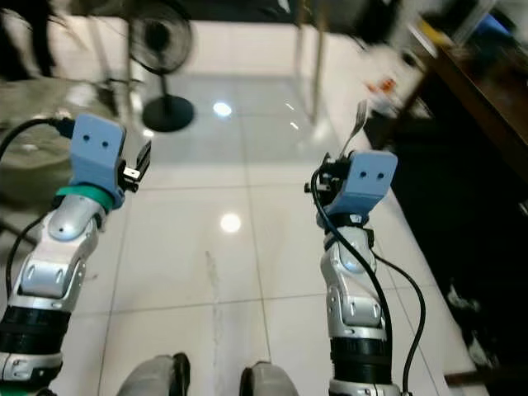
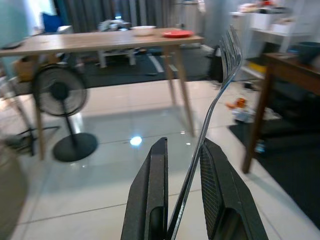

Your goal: Setting the table

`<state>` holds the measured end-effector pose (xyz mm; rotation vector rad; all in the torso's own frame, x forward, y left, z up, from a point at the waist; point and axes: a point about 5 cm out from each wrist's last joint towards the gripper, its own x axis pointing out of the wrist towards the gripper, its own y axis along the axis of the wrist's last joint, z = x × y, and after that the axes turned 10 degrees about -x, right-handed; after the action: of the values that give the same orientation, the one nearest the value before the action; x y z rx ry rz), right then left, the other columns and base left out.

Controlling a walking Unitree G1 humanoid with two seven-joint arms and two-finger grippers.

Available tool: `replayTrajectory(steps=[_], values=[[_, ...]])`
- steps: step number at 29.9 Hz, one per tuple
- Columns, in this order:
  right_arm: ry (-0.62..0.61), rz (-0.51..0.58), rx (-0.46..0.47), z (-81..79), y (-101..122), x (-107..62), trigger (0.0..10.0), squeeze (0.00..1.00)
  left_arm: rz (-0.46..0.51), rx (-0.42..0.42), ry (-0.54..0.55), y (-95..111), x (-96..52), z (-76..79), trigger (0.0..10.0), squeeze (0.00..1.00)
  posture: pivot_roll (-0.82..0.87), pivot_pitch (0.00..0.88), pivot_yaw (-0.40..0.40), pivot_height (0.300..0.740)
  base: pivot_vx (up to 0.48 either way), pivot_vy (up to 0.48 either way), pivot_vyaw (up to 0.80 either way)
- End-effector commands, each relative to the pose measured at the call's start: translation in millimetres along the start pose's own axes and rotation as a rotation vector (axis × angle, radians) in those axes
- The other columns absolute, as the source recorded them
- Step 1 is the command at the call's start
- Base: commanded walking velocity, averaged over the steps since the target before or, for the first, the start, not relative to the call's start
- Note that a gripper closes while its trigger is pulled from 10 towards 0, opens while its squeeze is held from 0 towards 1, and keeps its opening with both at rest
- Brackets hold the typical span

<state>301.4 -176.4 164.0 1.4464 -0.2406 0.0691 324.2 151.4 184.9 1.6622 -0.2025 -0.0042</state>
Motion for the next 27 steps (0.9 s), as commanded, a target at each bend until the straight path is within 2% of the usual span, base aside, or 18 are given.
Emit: replayTrajectory(steps=[1, 27], values=[[-0.012, -0.018, 0.009, 2.6, -3.1, -0.7, 10.0, 0.0, -0.009, -0.004, -0.008, -1.4, -0.2, 2.7, 10.0, 0.0, 0.06, 0.011, 0.019, 0.74, 0.0, 0.0, -0.8], [-0.007, -0.02, 0.004, 2.6, -3.7, -0.5, 10.0, 0.0, -0.037, 0.004, -0.01, -8.8, -3.6, 2.5, 10.0, 0.0, 0.06, 0.003, 0.017, 0.74, 0.0, 0.0, -0.8]])
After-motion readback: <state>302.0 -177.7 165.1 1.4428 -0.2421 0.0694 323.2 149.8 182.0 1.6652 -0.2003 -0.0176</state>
